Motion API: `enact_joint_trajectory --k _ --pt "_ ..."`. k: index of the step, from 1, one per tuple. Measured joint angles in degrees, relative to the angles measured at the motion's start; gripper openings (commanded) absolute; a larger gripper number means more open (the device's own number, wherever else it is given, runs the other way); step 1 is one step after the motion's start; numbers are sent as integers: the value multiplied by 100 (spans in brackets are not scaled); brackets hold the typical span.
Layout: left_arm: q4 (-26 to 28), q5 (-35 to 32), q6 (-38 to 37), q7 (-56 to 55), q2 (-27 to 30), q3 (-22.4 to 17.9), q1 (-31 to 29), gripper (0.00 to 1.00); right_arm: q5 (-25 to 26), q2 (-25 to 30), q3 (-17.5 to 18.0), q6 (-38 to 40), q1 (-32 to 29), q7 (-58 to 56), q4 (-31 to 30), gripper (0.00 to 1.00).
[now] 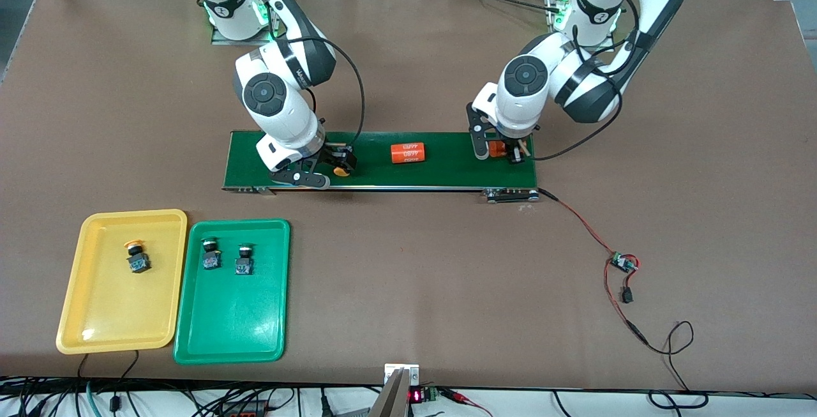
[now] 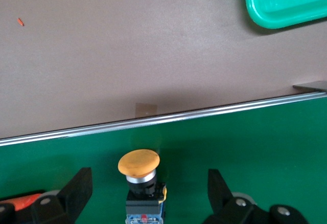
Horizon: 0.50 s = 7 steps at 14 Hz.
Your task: Sort buttons by color to trays
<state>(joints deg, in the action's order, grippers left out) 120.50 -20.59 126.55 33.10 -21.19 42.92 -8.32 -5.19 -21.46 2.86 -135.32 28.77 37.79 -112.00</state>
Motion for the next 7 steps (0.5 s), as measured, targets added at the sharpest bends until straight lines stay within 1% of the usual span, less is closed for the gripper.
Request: enact_joint_trajectory --k 3,4,5,7 --pt "1 -153 98 124 -160 -4 108 0 0 -109 -2 -192 125 22 -95 100" --pt "1 -285 104 124 -207 -5 144 3 0 -171 -3 -337 167 30 -149 94" --pt "-8 -415 120 124 -263 -5 160 12 3 -241 -6 -449 193 31 -188 77" --pt "-62 -563 165 124 -390 -28 160 100 17 -348 -16 -553 209 25 -205 37"
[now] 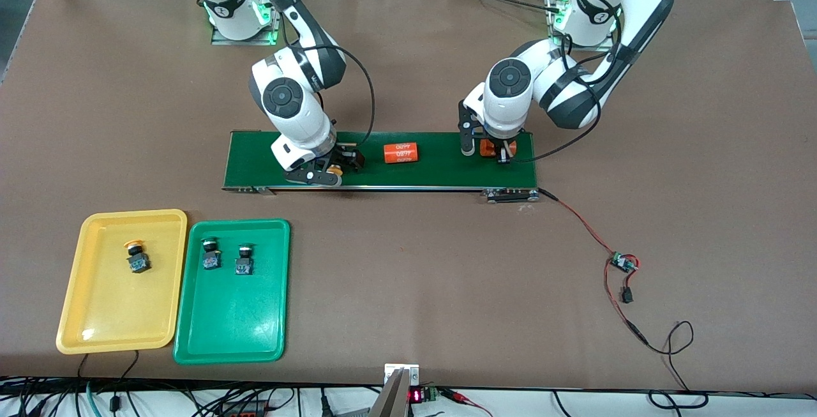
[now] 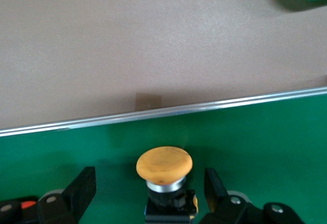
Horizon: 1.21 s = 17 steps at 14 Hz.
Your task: Sort buttons by color to trays
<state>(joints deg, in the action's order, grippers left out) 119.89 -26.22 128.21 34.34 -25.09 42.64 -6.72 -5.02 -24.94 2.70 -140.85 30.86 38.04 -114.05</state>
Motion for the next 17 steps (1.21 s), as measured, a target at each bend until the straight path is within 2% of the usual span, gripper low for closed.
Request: enact_joint_trajectory --k 2,4,7,9,11,13,17 --pt "-112 -68 22 7 -92 -30 -1 100 15 -15 -18 -14 0 -35 0 15" --pt "-276 -68 41 13 -77 -51 -4 100 24 1 -62 -16 -3 -167 1 9" --pt "-583 18 33 3 327 -155 -17 100 26 99 -146 25 -131 -618 33 9" --pt "-658 598 -30 -7 781 -374 -7 100 30 226 -169 342 -357 -1060 173 9" --pt "-761 1381 -339 -4 1210 -827 -9 100 31 334 -188 968 -730 -1638 594 14" --pt "-1011 1924 -713 -7 1445 -1342 -22 100 31 355 -207 1469 -1201 -2266 1107 15" --pt "-1376 2408 -1213 -662 1516 -2665 338 100 30 100 -223 1613 -2306 -3963 1491 14"
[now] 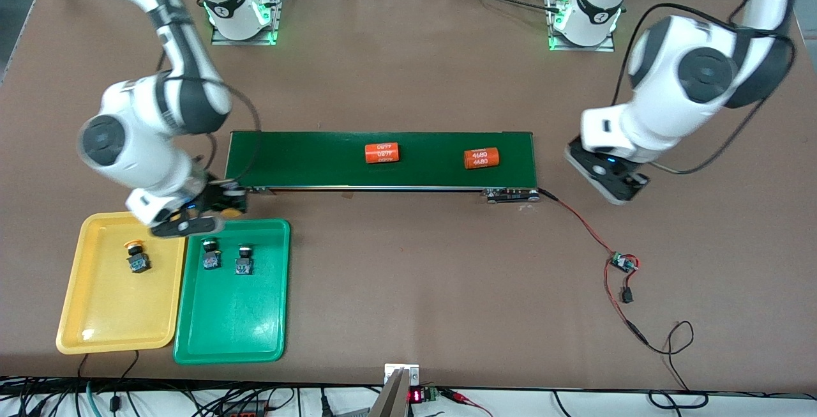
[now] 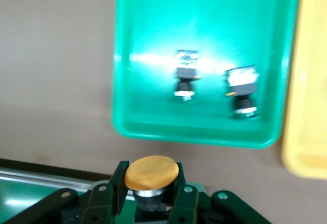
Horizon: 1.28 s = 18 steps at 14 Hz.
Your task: Sort buttons by color to trays
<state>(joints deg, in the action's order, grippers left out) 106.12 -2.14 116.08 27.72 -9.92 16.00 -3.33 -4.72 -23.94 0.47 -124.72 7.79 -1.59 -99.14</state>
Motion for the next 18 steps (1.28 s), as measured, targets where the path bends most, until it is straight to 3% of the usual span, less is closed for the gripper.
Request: enact_joint_trajectory --k 3,7,10,14,15,17,18 --pt "-233 421 -580 -1083 1 -789 156 100 0 -499 1 -1 -515 -933 422 14" --pt "-1065 476 -2031 -2147 15 -1562 178 100 0 -1074 1 -27 -892 -1732 860 14" --pt "-1561 478 -2398 -2383 34 -1683 134 100 0 -1512 2 -215 -1206 -2324 1161 14" --pt "-1775 478 -2625 -3333 175 -1636 142 100 0 -1885 3 -815 -1478 -2909 1259 16" --pt "-1788 478 -2635 -3406 235 -1623 145 100 0 -1920 4 -860 -1498 -2958 1271 27" --pt "-1853 478 -2647 -3438 317 -1627 145 100 0 -1930 16 -880 -1501 -2981 1281 79" --pt "-1908 478 -2660 -3441 334 -1640 142 100 0 -1929 25 -880 -1500 -2981 1286 81"
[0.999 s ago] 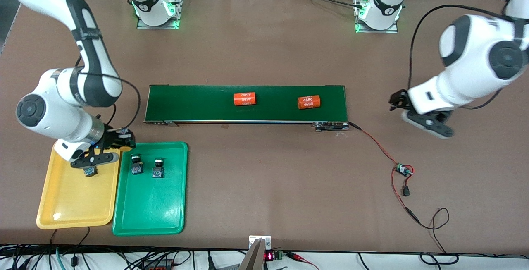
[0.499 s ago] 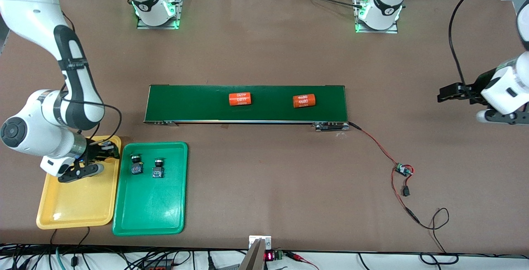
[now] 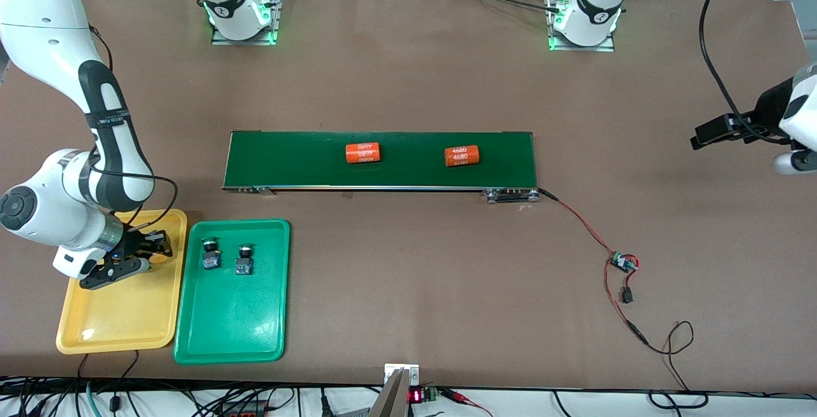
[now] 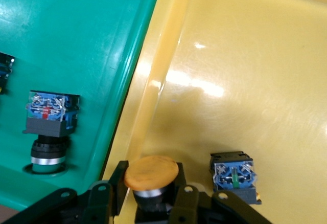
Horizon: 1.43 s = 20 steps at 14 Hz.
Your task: Sort buttons by color to trays
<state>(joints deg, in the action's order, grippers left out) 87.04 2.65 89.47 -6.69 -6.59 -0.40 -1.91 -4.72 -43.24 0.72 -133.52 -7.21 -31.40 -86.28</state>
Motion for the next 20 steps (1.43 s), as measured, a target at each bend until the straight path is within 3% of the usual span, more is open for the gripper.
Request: enact_joint_trajectory --k 3,7,11,16,20 --pt "-308 0 -24 2 5 -9 -1 100 0 -7 0 0 -21 0 0 100" --pt "-448 -78 -60 514 4 2 1 100 -26 -4 14 0 -41 11 36 100" --pt "-449 -79 -136 305 3 23 8 100 -32 179 119 202 40 389 175 100" --pt "-424 -79 -178 448 39 27 6 100 3 1005 147 1413 562 1807 237 100" --pt "-34 -79 -28 472 329 59 7 100 267 1800 144 2635 818 2305 246 100"
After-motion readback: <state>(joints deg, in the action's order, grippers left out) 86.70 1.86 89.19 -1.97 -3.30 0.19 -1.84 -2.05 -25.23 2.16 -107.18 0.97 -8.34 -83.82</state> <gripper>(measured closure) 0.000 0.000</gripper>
